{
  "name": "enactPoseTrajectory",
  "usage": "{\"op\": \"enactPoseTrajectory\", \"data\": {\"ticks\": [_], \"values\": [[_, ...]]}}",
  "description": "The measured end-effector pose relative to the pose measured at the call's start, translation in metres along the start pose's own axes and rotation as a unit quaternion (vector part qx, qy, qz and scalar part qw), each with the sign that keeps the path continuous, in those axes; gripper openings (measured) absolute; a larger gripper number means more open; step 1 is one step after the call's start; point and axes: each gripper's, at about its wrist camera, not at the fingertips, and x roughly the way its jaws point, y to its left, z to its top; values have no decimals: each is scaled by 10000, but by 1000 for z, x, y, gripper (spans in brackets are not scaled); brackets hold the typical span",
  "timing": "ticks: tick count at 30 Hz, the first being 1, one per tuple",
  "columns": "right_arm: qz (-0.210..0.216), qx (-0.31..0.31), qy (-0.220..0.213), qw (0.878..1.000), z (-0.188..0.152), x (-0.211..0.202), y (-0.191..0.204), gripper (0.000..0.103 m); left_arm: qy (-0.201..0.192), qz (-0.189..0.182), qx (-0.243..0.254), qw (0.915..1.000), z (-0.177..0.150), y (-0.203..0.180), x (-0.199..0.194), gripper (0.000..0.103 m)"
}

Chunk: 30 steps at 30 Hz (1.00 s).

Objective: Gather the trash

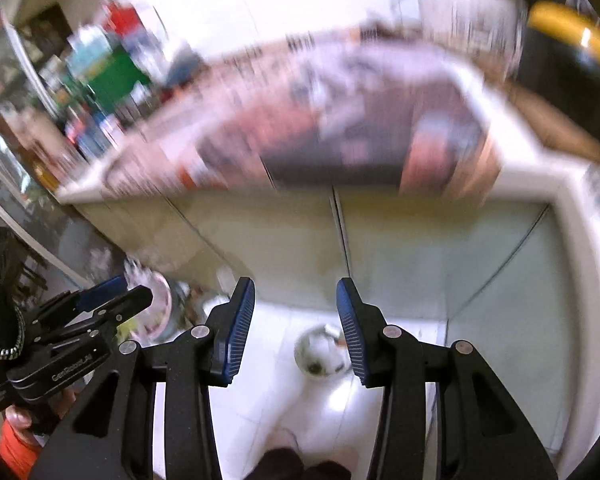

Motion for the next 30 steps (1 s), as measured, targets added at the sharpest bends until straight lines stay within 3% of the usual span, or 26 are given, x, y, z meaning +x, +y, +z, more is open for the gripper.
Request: {"op": "enactPoseTrajectory", "data": {"ticks": [5, 9, 13, 15, 19, 21, 23, 25, 30], "values": [[-145, -248, -1000, 9946, 20, -109, 34, 39, -930, -143, 164, 9954, 32, -20, -111, 58], [-139, -290, -1649, 9858, 18, -173, 63, 39, -1533, -117, 405, 9873, 36, -22, -189, 62], [-259, -342, -2038, 9781, -1, -215, 103, 39, -1906, -241, 579, 9797, 20, -8, -249, 83], [-309, -334, -2140, 9758, -13, -228, 119, 44, -2027, -251, 653, 9767, 8, -1, -274, 92], [-392, -324, -2207, 9740, -37, -245, 141, 51, -2072, -269, 731, 9752, -13, 7, -306, 100], [-476, -339, -2210, 9735, -45, -252, 150, 62, -2051, -344, 704, 9756, -23, 12, -316, 100], [-561, -304, -2305, 9710, -56, -261, 158, 80, -2026, -419, 676, 9760, -31, 17, -325, 100], [-608, -296, -2363, 9693, -64, -270, 165, 88, -2031, -431, 654, 9760, -38, 22, -332, 100], [-708, -327, -2395, 9678, -71, -277, 173, 90, -2061, -480, 600, 9755, -48, 30, -343, 100]]}}
